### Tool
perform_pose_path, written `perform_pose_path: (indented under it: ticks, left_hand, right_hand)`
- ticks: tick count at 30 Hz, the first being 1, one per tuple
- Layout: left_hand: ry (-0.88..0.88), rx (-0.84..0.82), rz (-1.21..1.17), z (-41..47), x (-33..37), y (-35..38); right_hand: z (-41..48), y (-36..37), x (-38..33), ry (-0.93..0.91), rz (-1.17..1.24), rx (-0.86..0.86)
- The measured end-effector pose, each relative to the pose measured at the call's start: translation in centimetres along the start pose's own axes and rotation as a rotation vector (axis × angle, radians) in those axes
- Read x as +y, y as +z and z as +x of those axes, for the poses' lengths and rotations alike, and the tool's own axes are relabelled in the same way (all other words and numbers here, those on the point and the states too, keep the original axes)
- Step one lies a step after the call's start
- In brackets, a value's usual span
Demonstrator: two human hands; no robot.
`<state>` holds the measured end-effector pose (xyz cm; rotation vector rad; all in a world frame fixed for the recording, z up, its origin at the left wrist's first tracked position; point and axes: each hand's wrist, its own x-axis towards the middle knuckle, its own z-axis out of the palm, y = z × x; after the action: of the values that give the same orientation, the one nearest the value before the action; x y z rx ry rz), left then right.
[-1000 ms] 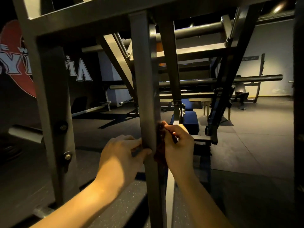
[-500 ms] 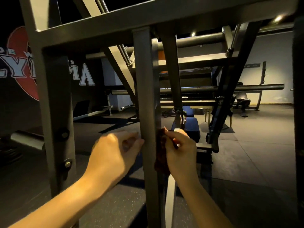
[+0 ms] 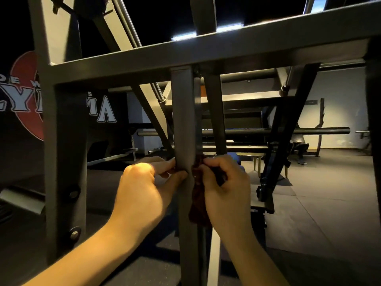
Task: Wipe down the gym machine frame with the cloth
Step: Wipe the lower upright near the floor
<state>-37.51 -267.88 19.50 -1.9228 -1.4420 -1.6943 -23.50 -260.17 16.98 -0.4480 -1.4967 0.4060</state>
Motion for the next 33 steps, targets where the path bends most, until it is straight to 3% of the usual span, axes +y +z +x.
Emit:
perform_pose_path:
  ticks: [4,9,13,20,27,30,33]
  left_hand:
    - [-0.017,-0.003,-0.015,0.3,-0.3,0.0]
    - [-0.018,0.002,0.006,0.3,-0.4,-0.1]
    - [-0.009,0.001,-0.002,0.4,-0.2,0.0]
    - [0.008,-0.006,-0.008,0.3,0.3,-0.1]
    - [-0.063,-0.054,-0.009,0.4,-0.2,-0.2]
    - [-0.148,-0.055,-0.088,0.8,-0.5,-0.1]
    - [-0.159,-0.066,-0.091,1.3,-0.4,-0.2]
  right_hand:
    - [3.0,0.7,0.1,-0.045,0.000,0.063]
    - [-0.8,-0.1,-0.6,-0.124,-0.064,-0.013]
    - [3.9,0.2,0.6,-0.081,-0.080,0.011]
    - [-1.7,0.2,-0.2,-0.146,-0.042,-0.004]
    - [8.2,1.2,-2.7,0.080,0.096,0.074]
    - [6.2,1.4,-3.2,0.162,0.110,0.164]
    - [2.9,0.6,-2.7,0.339,0.025,0.094]
